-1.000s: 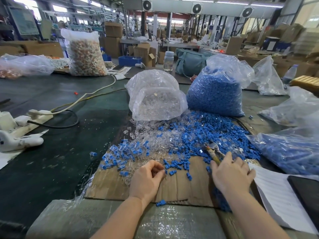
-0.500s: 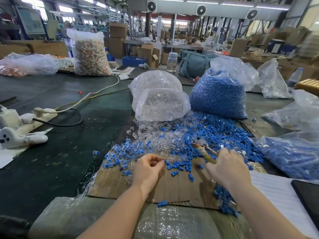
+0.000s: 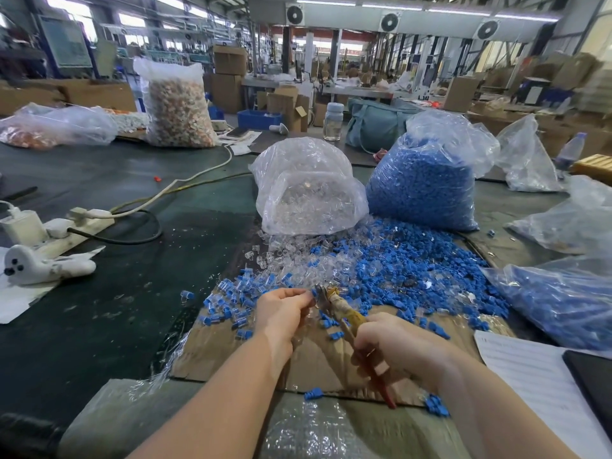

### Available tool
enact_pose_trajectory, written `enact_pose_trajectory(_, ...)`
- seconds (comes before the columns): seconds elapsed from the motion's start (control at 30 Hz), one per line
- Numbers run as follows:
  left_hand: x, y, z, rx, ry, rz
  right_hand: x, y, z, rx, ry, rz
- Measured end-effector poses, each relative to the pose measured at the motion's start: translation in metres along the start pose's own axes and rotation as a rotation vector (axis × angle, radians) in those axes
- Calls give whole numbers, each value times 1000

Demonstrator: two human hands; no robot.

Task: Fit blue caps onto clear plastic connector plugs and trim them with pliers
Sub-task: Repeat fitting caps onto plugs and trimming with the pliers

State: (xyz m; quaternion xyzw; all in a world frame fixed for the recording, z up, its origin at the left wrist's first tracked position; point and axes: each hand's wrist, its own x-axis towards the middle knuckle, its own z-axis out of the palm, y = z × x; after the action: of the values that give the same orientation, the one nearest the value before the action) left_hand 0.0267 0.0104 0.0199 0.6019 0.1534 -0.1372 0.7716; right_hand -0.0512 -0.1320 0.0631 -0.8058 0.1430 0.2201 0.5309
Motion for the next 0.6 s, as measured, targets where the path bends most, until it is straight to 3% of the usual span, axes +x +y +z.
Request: enact_pose_trajectory(0.6,-4,10,3,240,52,134,-3,5,-1,-54,-59,20)
